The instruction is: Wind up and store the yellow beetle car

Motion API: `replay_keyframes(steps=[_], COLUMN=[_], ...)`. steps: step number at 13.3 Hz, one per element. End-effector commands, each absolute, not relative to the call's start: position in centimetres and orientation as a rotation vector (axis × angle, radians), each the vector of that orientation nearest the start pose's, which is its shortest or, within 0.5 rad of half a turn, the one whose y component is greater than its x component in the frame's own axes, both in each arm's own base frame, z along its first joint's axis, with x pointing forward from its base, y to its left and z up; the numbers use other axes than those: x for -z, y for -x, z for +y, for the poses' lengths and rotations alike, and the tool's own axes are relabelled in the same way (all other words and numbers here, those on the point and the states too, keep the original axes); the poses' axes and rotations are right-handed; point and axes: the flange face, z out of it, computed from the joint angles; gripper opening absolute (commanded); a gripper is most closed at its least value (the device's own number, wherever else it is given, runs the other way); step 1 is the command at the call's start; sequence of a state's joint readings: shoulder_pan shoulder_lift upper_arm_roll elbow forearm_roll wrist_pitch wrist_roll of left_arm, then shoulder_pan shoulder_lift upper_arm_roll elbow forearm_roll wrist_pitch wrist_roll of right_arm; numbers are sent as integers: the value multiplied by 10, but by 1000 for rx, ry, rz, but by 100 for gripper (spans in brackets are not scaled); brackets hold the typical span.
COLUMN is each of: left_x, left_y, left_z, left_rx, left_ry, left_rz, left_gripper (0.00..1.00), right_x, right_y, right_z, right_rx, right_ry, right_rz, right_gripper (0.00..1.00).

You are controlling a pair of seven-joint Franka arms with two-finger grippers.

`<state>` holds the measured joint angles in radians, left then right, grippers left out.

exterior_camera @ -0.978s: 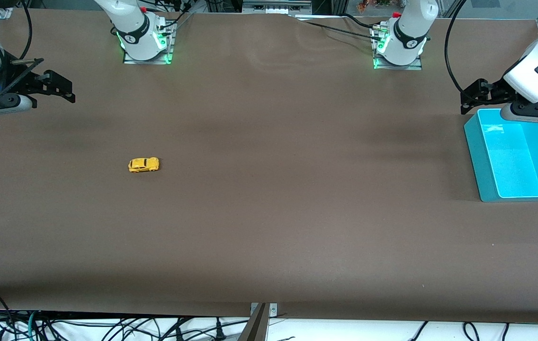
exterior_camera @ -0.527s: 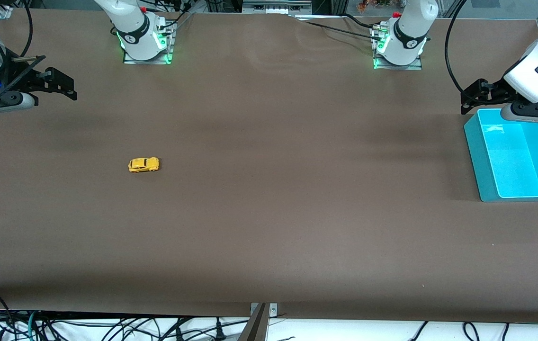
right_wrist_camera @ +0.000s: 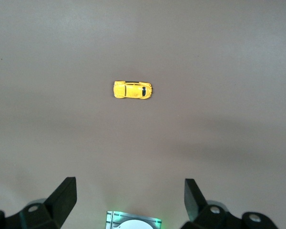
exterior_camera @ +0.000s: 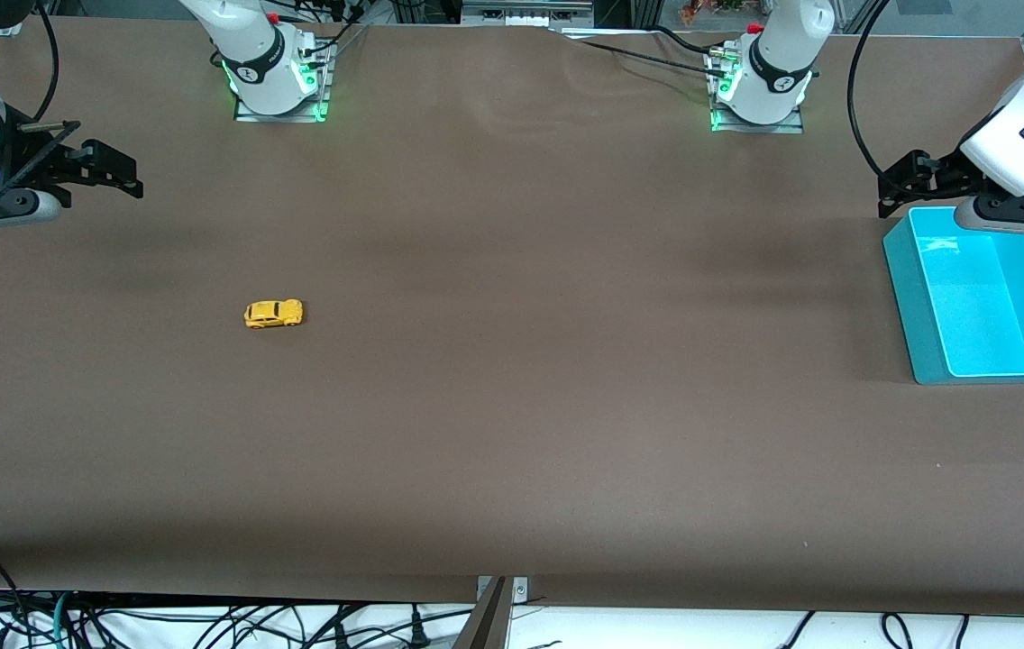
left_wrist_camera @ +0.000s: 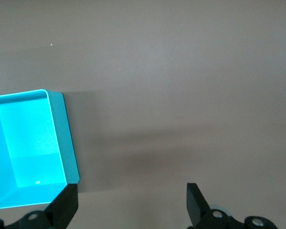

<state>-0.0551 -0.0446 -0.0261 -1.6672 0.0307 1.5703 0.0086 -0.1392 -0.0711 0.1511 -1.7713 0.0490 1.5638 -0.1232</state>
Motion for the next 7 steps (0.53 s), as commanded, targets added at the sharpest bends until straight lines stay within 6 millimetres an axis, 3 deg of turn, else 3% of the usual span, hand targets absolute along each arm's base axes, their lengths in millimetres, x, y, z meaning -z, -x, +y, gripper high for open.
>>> replay_keyframes(steps=[1,7], left_x=[-607,-607], left_y=[-534,-534], left_z=[-41,-43], left_rx=[-80,-78], left_ry=[3119,3119], left_rz=[130,132], left_gripper=[100,100], right_x=[-574,-560], right_y=[-526,-528], right_z=[16,16], right_rx=[-210,-208], right_ry=[3078,3076], right_rz=[-210,-245], right_gripper=[100,100])
